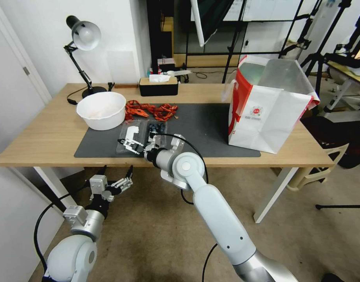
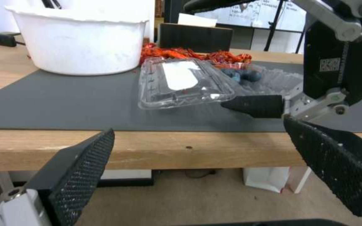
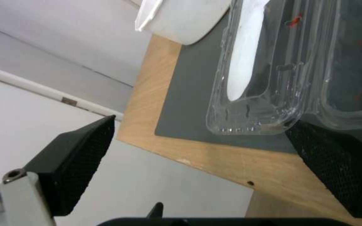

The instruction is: Close the takeout container lid, then place the container into the takeout bag.

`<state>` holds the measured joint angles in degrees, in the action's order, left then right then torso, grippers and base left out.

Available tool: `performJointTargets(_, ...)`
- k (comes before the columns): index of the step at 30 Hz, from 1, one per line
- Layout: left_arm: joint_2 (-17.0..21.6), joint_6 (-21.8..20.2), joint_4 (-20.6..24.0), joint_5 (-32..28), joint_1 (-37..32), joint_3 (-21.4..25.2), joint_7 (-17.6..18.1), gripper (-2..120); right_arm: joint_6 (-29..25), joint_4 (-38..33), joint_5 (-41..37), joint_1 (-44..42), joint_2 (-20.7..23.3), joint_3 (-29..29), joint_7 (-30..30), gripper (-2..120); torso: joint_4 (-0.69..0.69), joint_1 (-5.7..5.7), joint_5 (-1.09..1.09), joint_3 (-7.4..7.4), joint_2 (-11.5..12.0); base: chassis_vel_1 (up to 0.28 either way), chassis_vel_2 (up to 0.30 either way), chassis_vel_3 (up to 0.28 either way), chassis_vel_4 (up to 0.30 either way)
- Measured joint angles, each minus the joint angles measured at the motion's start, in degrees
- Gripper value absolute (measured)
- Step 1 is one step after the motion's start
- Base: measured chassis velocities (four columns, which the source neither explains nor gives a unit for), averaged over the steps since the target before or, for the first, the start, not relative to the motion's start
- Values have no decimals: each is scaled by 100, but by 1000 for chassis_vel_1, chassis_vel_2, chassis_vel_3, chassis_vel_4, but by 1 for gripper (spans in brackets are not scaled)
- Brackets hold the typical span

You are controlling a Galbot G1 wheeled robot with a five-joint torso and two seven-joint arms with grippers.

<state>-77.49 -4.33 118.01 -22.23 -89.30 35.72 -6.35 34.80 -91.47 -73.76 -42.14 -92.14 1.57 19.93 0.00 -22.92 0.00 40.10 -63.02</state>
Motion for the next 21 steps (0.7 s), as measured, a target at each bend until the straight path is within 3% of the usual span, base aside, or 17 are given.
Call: performJointTargets(21,-6,-15,11,9,-20,12,-4,100,190,-120,-111,-60,1,-2,367,100,0,0,0,0,0,0,0,0,0)
